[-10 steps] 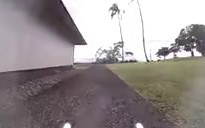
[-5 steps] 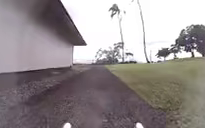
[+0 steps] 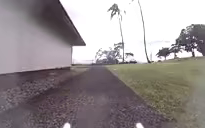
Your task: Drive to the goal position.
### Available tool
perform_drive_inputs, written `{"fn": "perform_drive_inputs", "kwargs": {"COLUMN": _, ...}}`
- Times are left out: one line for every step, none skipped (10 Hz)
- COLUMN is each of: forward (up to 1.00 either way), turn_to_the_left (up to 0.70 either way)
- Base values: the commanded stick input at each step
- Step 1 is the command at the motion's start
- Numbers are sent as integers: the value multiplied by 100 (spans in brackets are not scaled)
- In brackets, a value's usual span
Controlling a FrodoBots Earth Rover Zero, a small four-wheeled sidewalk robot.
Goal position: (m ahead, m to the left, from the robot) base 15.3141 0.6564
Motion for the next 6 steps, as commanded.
{"fn": "perform_drive_inputs", "kwargs": {"forward": 70, "turn_to_the_left": 0}}
{"fn": "perform_drive_inputs", "kwargs": {"forward": 70, "turn_to_the_left": 0}}
{"fn": "perform_drive_inputs", "kwargs": {"forward": 70, "turn_to_the_left": 0}}
{"fn": "perform_drive_inputs", "kwargs": {"forward": 70, "turn_to_the_left": 0}}
{"fn": "perform_drive_inputs", "kwargs": {"forward": 70, "turn_to_the_left": 0}}
{"fn": "perform_drive_inputs", "kwargs": {"forward": 70, "turn_to_the_left": 0}}
